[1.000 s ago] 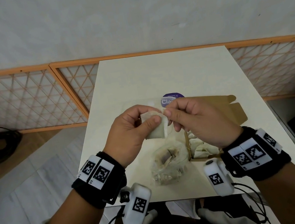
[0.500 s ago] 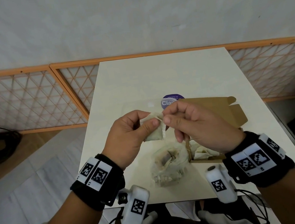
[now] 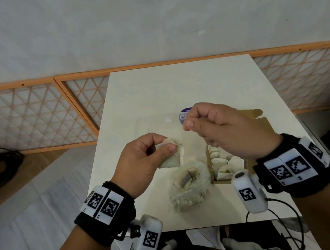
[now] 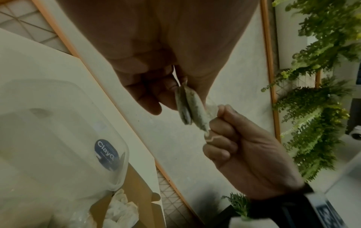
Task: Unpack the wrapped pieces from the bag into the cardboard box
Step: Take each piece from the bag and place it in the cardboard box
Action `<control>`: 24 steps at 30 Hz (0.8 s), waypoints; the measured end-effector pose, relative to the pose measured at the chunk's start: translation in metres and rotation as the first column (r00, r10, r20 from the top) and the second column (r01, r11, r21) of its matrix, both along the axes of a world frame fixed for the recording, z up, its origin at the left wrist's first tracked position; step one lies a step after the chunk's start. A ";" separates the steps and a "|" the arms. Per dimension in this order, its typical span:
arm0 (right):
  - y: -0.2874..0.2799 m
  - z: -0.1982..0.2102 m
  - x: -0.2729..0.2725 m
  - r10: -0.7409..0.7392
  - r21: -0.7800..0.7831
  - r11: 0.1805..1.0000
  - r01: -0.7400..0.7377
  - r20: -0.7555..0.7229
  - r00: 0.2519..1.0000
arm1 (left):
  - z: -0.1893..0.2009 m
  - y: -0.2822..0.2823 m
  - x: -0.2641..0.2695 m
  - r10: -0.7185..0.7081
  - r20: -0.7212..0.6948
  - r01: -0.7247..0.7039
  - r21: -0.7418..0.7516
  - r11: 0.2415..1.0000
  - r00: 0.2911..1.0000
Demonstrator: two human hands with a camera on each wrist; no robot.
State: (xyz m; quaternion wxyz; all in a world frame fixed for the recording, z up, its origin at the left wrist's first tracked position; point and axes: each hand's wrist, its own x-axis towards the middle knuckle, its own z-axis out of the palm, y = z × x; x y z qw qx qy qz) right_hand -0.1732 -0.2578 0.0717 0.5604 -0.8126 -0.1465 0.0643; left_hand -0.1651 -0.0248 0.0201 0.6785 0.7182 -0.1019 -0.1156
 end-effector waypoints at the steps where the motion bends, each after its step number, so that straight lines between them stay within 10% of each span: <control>1: 0.002 0.000 0.003 -0.015 -0.020 1.000 0.016 0.026 1.000 | -0.001 0.000 -0.001 -0.028 0.010 0.028 0.021 0.999 1.000; 18: 0.018 -0.058 0.016 0.044 -0.222 0.972 -0.077 -0.151 0.988 | 0.011 -0.001 0.003 0.041 0.083 -0.029 -0.146 0.989 0.996; 24: 0.016 -0.109 0.019 0.038 -0.616 0.774 -0.145 -0.182 0.982 | 0.005 0.011 0.003 0.068 0.040 -0.059 -0.194 0.979 0.997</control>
